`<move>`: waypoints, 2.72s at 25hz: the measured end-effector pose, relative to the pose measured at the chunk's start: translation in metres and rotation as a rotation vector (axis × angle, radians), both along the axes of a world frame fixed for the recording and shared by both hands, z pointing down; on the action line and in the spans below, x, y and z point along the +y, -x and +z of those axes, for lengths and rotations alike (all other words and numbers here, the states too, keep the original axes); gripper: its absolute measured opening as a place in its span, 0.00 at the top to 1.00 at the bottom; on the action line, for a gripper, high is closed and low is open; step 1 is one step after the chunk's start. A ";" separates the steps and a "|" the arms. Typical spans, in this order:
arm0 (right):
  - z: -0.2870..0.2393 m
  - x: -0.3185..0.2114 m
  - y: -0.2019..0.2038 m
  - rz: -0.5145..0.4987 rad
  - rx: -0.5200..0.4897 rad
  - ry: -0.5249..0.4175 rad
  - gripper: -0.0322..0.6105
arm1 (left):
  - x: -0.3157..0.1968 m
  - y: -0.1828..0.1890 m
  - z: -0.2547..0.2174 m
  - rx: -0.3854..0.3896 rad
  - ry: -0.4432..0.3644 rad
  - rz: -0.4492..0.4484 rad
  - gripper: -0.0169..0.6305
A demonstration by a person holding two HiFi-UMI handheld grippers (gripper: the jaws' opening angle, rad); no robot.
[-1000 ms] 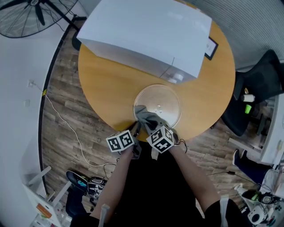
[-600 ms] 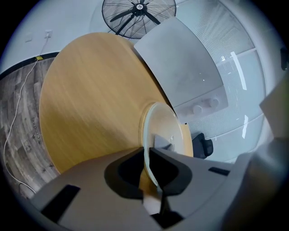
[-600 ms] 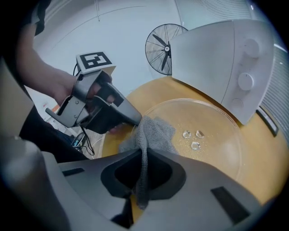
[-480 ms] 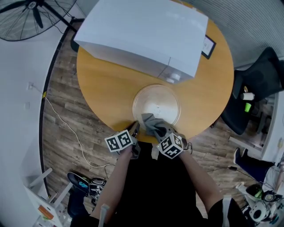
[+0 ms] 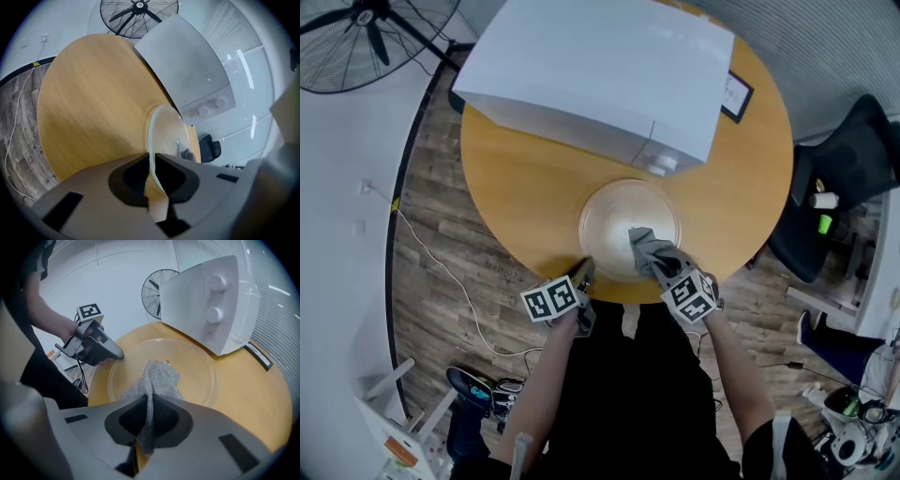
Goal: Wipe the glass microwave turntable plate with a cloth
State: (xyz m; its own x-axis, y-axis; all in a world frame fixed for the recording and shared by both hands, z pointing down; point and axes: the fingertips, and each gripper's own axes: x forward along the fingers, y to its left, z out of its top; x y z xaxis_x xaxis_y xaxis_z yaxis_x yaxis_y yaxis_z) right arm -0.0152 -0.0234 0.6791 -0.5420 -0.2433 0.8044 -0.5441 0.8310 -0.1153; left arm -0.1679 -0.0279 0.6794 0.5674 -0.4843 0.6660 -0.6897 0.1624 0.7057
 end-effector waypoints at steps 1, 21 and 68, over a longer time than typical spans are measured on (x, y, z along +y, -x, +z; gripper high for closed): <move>0.001 -0.005 -0.006 0.017 0.000 -0.002 0.92 | 0.000 0.000 0.000 -0.001 -0.002 0.003 0.92; -0.004 -0.126 -0.038 0.359 0.082 -0.093 0.92 | -0.001 0.000 -0.002 -0.044 -0.030 0.063 0.91; -0.004 -0.040 0.023 -0.125 0.088 -0.308 0.91 | 0.001 0.000 -0.001 -0.039 -0.024 0.045 0.91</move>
